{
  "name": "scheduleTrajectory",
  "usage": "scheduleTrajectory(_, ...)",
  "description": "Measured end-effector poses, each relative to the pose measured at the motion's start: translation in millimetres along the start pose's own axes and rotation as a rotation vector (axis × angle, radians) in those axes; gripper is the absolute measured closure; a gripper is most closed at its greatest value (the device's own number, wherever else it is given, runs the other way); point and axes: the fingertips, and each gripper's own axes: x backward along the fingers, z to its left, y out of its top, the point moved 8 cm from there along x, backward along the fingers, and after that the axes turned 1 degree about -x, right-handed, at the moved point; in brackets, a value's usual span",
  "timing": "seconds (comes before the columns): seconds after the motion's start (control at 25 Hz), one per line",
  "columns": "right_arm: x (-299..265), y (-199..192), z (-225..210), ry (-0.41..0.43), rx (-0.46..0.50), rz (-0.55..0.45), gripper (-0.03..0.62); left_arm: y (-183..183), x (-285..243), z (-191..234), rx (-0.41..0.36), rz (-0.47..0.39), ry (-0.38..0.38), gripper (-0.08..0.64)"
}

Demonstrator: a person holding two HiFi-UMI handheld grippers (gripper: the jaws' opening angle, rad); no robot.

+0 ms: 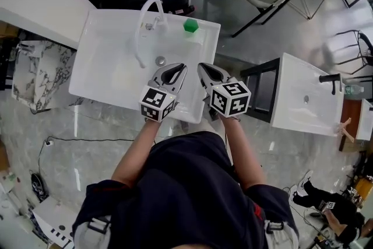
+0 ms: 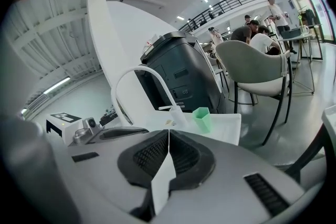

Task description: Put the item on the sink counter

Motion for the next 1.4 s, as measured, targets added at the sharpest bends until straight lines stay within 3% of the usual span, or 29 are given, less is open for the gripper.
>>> scheduleTrajectory(1.4,52.7,-19.8,92.2,-0.029,0.120,-0.130,0.557,22.9,102.7,-42.4,-0.112,-0.106,-0.029,0.546)
